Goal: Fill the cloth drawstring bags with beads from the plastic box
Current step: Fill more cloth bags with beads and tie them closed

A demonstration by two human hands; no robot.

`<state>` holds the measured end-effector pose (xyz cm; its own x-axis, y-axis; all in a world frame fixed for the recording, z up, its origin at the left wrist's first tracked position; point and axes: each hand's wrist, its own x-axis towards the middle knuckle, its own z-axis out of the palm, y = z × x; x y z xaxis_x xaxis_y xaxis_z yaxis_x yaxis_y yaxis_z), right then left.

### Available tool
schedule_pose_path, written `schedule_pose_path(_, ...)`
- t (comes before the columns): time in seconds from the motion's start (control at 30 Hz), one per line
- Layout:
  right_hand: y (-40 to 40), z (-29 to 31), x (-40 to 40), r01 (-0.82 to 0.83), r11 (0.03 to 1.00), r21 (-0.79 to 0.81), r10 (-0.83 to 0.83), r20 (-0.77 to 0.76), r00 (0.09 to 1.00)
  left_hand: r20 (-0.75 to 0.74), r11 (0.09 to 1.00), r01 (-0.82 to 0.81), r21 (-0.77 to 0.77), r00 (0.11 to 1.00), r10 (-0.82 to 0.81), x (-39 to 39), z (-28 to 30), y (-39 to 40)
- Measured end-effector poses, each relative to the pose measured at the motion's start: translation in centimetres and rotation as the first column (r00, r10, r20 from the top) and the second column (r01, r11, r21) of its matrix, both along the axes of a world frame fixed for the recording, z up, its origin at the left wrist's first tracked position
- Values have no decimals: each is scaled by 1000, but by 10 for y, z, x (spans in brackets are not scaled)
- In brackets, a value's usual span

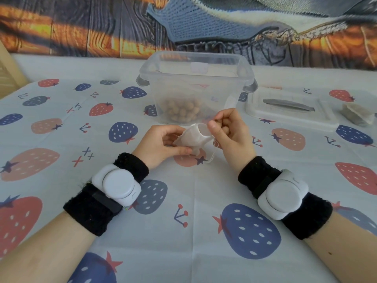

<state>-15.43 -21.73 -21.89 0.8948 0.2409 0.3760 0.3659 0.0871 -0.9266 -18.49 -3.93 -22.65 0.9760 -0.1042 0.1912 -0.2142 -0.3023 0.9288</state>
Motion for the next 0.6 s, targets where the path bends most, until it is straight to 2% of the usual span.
schedule_pose_path(0.1, 0, -2, 0, -9, 998, -68, 17, 117, 993, 0, 1000, -1, -1, 1000, 1, 0, 1, 0)
schedule_pose_path(0.23, 0, -6, 3, -2, 992, -123, 25, 185, 982, 7, 1000, -2, 16, 1000, 2, 0, 1, 0)
schedule_pose_path(0.43, 2, -9, 5, -15, 966, -256, 61, 175, 983, 12, 1000, -16, 11, 1000, 16, 0, 2, -1)
schedule_pose_path(0.6, 0, -12, 9, 80, 957, -278, -30, 180, 983, 11, 999, -46, -9, 999, 46, 0, 1, -1)
